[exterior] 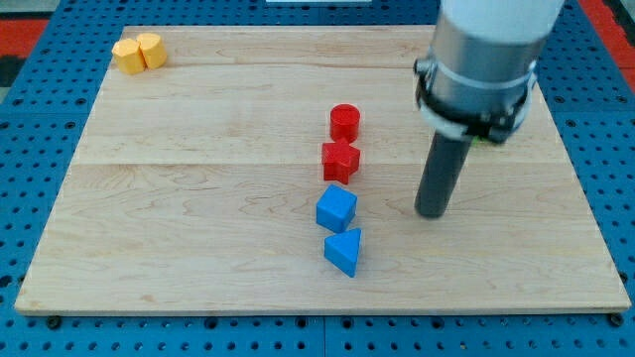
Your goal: Push the blue triangle towards the center left
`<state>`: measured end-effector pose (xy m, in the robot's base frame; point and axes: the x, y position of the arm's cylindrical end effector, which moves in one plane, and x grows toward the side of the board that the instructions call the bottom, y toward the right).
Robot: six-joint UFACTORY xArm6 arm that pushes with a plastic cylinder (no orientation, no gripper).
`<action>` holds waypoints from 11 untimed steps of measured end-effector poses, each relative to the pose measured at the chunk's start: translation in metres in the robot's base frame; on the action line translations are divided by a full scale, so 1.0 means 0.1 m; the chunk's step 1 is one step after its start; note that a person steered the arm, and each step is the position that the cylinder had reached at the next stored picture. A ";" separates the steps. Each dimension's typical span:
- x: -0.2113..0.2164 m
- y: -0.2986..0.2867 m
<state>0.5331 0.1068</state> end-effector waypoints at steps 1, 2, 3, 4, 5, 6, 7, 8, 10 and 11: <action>0.30 -0.31; 0.30 -0.74; 0.33 -0.82; 0.37 -0.82; 0.47 -0.82; 0.40 -1.32; 0.13 -1.71; -0.11 -1.70; -0.80 -1.81; -0.84 -2.07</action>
